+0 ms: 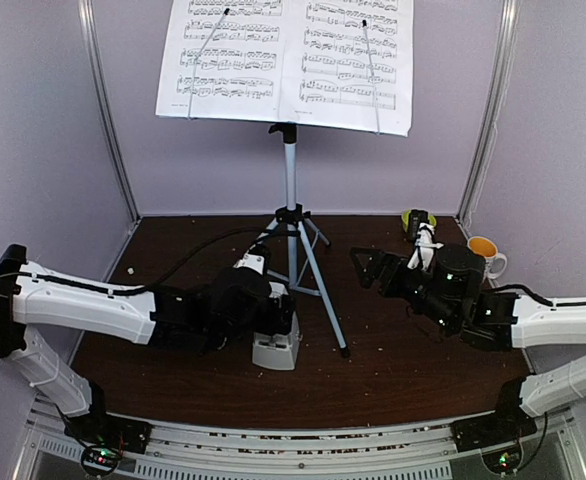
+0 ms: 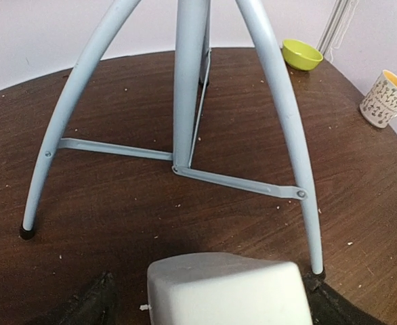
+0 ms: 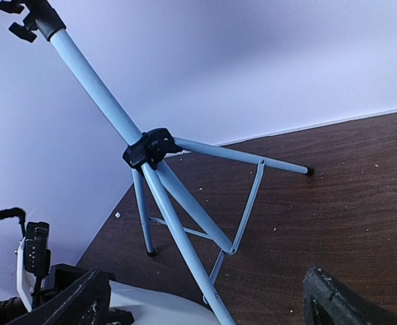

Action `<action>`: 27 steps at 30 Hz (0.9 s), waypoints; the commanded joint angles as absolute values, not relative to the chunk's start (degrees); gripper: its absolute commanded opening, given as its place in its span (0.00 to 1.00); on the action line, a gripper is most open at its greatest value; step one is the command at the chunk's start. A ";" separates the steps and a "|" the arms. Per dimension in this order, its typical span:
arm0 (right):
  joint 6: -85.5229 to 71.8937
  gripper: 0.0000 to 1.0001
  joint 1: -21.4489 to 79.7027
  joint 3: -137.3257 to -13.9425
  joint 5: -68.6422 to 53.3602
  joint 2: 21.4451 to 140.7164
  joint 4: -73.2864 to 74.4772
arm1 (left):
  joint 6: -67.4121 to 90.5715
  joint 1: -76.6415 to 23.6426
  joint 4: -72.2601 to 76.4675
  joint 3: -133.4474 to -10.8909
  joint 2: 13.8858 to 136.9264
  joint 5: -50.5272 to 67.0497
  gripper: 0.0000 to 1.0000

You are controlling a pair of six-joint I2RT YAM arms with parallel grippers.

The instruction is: Set up the instrument practice props

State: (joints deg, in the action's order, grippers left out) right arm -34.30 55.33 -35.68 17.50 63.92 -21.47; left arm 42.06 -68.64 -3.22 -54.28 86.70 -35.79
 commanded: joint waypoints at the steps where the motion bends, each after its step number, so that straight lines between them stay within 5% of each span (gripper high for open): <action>1: -33.50 1.00 54.96 -33.32 13.22 63.50 -24.51 | 45.38 -68.88 -6.13 -58.13 90.25 -38.83 0.92; 8: -34.15 1.00 54.90 -32.02 10.48 64.39 -26.69 | 47.31 -68.82 -9.59 -60.57 93.43 -38.70 0.84; 19: -33.38 1.00 54.90 -30.04 2.60 68.72 -32.35 | 38.66 -68.88 -6.19 -55.38 82.79 -38.97 0.43; 27: -27.18 0.78 55.72 -26.99 -6.11 72.15 -43.20 | 19.46 -71.85 1.96 -52.95 74.59 -43.94 0.27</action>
State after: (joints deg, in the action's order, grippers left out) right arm -30.98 55.22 -29.12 -1.10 70.02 -34.35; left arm 33.61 -69.32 -9.82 -51.92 78.76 -37.98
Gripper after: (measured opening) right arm 0.831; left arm 0.616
